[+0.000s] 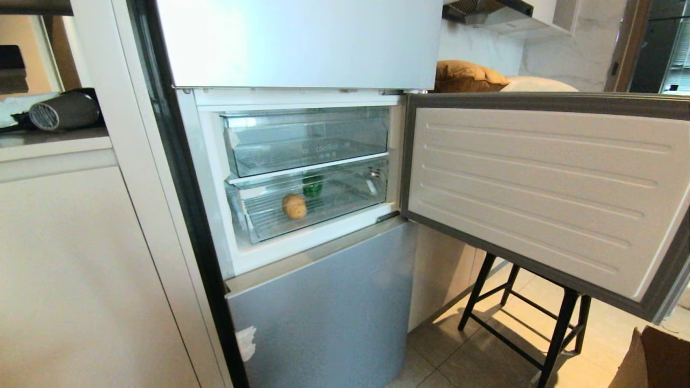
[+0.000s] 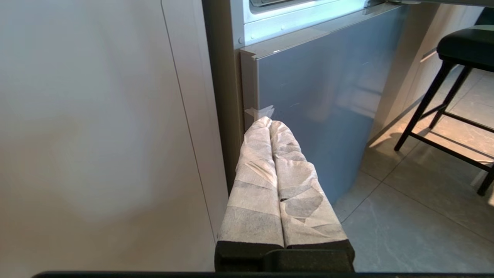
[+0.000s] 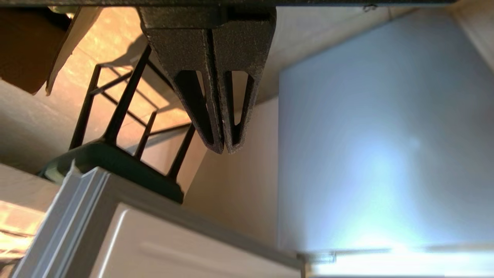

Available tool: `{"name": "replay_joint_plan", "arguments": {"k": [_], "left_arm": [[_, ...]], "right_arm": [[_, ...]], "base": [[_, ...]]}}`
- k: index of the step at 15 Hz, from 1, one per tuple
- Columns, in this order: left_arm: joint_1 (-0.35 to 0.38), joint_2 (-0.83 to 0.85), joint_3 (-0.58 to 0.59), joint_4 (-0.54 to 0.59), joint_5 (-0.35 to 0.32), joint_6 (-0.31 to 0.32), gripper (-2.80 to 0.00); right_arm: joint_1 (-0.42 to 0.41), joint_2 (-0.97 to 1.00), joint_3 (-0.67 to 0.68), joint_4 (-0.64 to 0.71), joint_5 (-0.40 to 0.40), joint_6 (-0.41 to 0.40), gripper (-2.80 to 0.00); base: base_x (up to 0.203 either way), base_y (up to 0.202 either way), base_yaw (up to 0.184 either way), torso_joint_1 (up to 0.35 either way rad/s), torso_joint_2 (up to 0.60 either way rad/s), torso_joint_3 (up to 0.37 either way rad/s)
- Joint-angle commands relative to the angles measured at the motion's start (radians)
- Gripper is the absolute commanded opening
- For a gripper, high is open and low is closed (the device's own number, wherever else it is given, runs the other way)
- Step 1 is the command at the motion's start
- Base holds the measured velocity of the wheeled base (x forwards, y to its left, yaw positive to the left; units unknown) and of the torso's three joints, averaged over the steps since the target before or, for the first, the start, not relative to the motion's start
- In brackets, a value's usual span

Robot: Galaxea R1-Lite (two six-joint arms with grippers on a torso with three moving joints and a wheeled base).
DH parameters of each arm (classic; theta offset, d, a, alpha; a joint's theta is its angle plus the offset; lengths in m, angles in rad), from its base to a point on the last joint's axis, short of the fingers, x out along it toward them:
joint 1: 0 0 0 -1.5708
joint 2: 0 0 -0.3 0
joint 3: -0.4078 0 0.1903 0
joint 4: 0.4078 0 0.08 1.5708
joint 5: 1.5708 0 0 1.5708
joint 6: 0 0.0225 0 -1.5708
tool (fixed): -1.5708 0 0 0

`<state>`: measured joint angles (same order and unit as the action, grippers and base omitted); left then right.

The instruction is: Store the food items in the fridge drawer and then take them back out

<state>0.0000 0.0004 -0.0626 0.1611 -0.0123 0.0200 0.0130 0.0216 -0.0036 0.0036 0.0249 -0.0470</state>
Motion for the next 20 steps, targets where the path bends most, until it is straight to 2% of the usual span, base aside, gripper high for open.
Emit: {"name": "replay_joint_plan", "arguments": {"k": [1,11,20], "left_arm": [[0.000,-0.002,0.000,0.000,0.000,0.000,-2.80],[0.000,-0.002,0.000,0.000,0.000,0.000,-2.80],[0.002,-0.002,0.000,0.001,0.000,0.000,-2.80]], "right_arm": [[-0.001,-0.020,0.004,0.007,0.000,0.001,-2.80],[-0.001,-0.020,0.002,0.006,0.000,0.006,-2.80],[-0.001,-0.020,0.004,0.006,0.000,0.007,-2.80]], "base": [[0.000,0.000,0.000,0.000,0.00,0.000],[0.000,0.000,0.007,0.000,0.00,0.001],[0.001,-0.008,0.170,0.003,0.00,0.003]]}}
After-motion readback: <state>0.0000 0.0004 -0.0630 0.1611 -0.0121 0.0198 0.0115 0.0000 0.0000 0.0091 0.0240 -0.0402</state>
